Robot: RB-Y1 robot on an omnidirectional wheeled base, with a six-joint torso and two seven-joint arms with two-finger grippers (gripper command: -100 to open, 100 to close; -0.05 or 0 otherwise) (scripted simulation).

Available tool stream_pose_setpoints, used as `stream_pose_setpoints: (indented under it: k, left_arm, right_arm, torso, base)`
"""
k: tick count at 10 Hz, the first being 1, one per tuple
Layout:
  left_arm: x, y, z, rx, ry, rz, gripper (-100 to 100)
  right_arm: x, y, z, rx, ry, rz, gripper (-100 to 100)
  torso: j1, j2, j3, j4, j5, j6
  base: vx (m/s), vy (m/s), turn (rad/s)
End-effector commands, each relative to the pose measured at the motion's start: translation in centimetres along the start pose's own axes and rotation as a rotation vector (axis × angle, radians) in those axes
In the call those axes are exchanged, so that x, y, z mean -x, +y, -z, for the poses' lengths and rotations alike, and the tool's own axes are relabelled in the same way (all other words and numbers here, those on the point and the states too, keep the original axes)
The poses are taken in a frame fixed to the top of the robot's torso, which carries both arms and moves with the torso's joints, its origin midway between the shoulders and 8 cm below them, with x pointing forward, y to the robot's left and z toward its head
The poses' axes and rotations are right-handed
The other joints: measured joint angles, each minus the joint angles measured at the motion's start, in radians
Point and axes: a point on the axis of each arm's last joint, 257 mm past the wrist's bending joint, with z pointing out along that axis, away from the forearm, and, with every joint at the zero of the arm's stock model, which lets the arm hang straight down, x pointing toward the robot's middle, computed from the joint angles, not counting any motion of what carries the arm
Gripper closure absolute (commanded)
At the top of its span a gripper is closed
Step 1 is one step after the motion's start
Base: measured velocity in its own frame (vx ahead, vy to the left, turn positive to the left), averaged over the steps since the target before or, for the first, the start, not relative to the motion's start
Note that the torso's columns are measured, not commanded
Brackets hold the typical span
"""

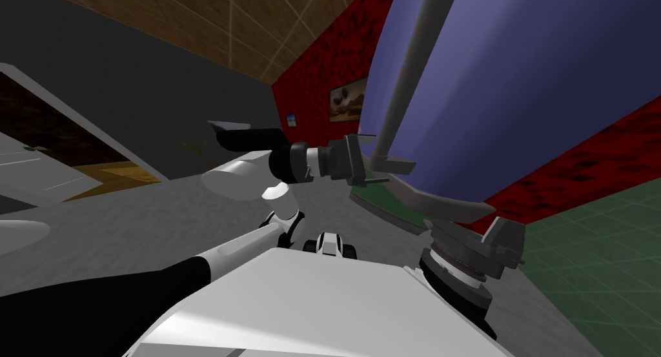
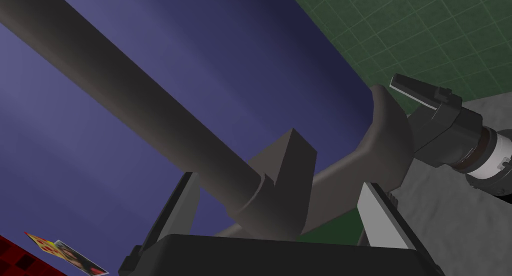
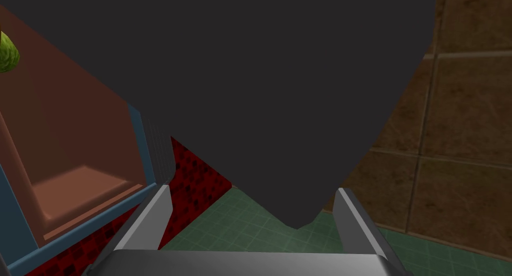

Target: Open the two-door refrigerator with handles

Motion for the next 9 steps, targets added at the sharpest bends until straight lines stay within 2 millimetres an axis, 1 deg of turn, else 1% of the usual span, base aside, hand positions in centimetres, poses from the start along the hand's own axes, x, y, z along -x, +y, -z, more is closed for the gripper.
stream_pose_setpoints:
  k: [1, 2, 3, 4, 9]
  left_arm:
    - [-0.81, -1.01, -0.66, 0.011, 0.003, 0.001, -100]
    - [-1.2, -1.42, -0.91, 0.015, 0.005, 0.0, -100]
    - [-0.97, -1.08, -0.77, 0.013, 0.004, -0.001, -100]
    - [-1.01, -1.1, -0.8, 0.013, 0.004, 0.001, 0]
    - [-1.0, -1.1, -0.79, 0.013, 0.004, 0.0, 0]
  right_arm:
    - [0.1, 0.16, 0.07, 0.005, -0.001, 0.001, 0]
    - [0.19, 0.31, 0.13, 0.009, -0.002, 0.001, 0]
    - [0.29, 0.46, 0.2, 0.013, -0.003, 0.002, 0]
    - [0.35, 0.58, 0.25, 0.017, -0.004, 0.003, 0]
    - [0.57, 0.93, 0.41, 0.027, -0.006, 0.004, 0]
  torso:
    - [-0.001, 0.001, 0.0, 0.001, 0.0, 0.001]
    - [-0.002, 0.003, 0.001, 0.002, 0.0, 0.001]
    - [-0.002, 0.004, 0.002, 0.002, 0.0, 0.001]
    - [-0.002, 0.007, 0.005, 0.003, 0.0, 0.003]
    - [-0.005, 0.021, 0.017, 0.008, -0.003, 0.008]
  base:
    - [-0.006, -0.002, 0.012]
    - [-0.013, -0.004, 0.046]
    - [-0.032, -0.002, -0.033]
    - [-0.038, 0.002, -0.052]
    - [-0.024, 0.002, -0.029]
